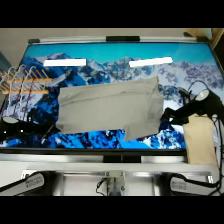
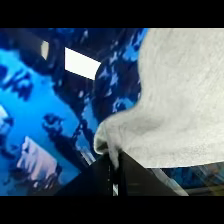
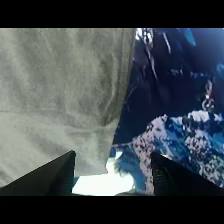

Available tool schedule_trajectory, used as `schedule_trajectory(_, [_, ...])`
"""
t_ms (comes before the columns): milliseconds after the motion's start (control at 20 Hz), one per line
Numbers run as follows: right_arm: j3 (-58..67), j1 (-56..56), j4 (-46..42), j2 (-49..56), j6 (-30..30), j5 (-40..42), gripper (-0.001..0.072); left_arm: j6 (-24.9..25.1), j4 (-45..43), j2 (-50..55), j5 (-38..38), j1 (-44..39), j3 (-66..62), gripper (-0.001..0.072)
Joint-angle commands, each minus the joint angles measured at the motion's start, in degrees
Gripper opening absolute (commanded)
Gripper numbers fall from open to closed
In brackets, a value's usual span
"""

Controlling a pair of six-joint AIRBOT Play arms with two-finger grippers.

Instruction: Fold the shirts.

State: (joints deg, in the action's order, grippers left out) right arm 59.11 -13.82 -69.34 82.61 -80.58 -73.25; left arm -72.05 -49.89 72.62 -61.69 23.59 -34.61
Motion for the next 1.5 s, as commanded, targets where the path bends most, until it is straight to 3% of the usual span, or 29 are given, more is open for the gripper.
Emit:
schedule_trajectory(0, [-3.72, 2.8, 2.58, 2.21, -0.74, 9.49, 0.0551, 0.46, 1.09, -1.64, -1.77, -0.04, -0.24, 0.0042])
schedule_trajectory(100, [-3.72, 4.68, 3.37, 4.61, 0.13, 9.73, 0.0549, 0.44, 1.09, -1.66, -1.77, -0.04, -0.26, 0.0042])
schedule_trajectory(150, [-3.72, 5.57, 3.23, 5.18, 0.24, 10.95, 0.0474, 0.44, 1.09, -1.66, -1.79, -0.04, -0.39, 0.0042])
schedule_trajectory(250, [-3.45, 7.04, 3.34, 5.09, -0.2, 13.92, 0.0183, 0.42, 1.16, -1.68, -1.99, -0.04, -1.05, 0.0042])
schedule_trajectory(300, [-2.45, 7.54, 3.04, 4.2, 0.07, 13.49, 0.0086, 0.46, 1.09, -1.68, -2.54, -0.02, -2.12, 0.004])
schedule_trajectory(400, [2.03, 7.93, 3.02, -0.5, 2.75, 11.69, 0.0083, 2.23, 1.09, -3.54, -6.12, -0.04, -8.57, 0.0037])
schedule_trajectory(550, [17.22, 7.91, 2.54, -15.08, 9.86, 9.33, 0.0083, 1.7, 1.11, -15.23, -10.6, -0.04, -30.51, 0.0038])
schedule_trajectory(650, [29.11, 7.93, -2.71, -25.99, 11.1, 13.51, 0.0083, 1.22, -0.57, -24.81, -6.32, 0.33, -49.35, 0.0038])
schedule_trajectory(750, [37.75, 7.93, -5.86, -35.34, 11.02, 18.86, 0.0083, -4.28, -7.82, -32.09, 2.56, 1.01, -65.31, 0.0038])
schedule_trajectory(850, [41.88, 7.93, -6.21, -43.06, 8.87, 19.21, 0.0083, -11.76, -15.54, -37.03, 3.72, 1.73, -75.93, 0.0038])
schedule_trajectory(950, [41.94, 7.93, -6.27, -49.44, 7.54, 19.69, 0.0083, -17.33, -20.61, -41.13, 1.42, 2.86, -80.96, 0.0038])
schedule_trajectory(1100, [41.94, 7.93, -10.91, -55.23, 1.77, 16.81, 0.0083, -18.29, -25.4, -44.85, -13.11, 4.11, -82.36, 0.0039])
schedule_trajectory(1200, [41.94, 7.93, -14.27, -56.17, -1.49, 9.86, 0.0083, -18.29, -25.11, -45.0, -19.93, 4.11, -82.29, 0.004])
schedule_trajectory(1450, [41.92, 7.93, -15.89, -51.36, -1.27, -8.46, 0.0083, -16.85, -25.11, -44.78, -27.1, 4.13, -75.3, 0.0041])
